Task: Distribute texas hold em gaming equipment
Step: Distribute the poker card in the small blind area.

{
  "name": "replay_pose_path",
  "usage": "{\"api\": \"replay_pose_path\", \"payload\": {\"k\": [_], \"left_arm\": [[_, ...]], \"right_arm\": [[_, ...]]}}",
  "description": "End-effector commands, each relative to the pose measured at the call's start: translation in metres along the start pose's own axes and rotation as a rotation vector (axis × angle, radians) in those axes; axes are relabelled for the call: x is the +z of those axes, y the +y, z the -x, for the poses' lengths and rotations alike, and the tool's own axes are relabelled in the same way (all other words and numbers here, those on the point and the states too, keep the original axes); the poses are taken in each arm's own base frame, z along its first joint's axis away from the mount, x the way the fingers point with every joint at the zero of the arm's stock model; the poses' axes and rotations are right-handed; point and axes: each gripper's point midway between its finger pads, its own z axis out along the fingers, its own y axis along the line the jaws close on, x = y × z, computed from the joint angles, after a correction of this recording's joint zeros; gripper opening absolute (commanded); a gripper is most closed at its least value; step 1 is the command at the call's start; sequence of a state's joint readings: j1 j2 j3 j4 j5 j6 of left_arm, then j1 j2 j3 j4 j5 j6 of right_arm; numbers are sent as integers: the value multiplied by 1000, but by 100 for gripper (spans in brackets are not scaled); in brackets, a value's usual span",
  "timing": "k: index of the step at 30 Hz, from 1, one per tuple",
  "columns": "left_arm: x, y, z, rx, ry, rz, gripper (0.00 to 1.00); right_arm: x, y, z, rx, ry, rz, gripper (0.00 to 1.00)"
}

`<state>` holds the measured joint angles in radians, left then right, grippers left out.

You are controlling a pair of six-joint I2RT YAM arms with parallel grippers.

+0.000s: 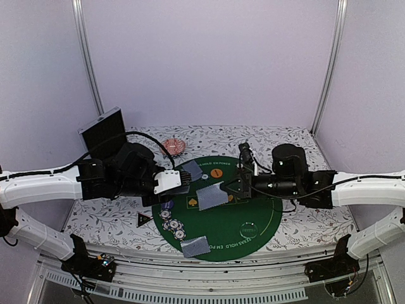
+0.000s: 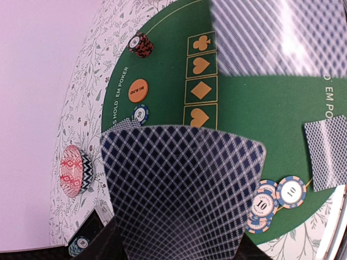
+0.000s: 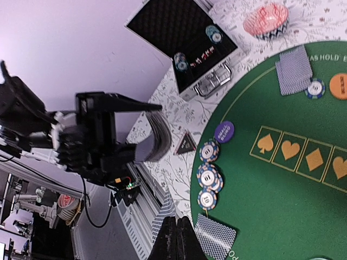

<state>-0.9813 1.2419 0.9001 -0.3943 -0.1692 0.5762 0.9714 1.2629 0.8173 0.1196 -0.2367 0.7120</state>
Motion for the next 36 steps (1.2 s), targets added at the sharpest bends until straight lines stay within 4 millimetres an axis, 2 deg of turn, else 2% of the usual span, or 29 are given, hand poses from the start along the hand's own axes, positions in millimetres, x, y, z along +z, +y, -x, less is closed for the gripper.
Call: {"api": "replay_pose_path", "payload": {"k": [1, 4, 8, 16, 25, 36], "left_arm": [[1, 0, 2, 10, -8, 7, 50], [1, 0, 2, 10, -7, 6, 50], [0, 0, 2, 10, -9, 3, 50], [-1, 0, 3, 7, -17, -1, 50], [0, -1, 3, 10, -15, -1, 50], [-1, -1, 2, 7, -17, 0, 50]], "right_arm": [[28, -4, -36, 67, 38, 15, 2], [53, -10, -64, 100, 82, 44, 2], [76, -21, -95, 168, 141, 60, 2], [86, -44, -143, 252, 268, 29, 2], [86, -55, -160, 300, 296, 4, 2], [89, -63, -168, 337, 315, -21, 2]]}}
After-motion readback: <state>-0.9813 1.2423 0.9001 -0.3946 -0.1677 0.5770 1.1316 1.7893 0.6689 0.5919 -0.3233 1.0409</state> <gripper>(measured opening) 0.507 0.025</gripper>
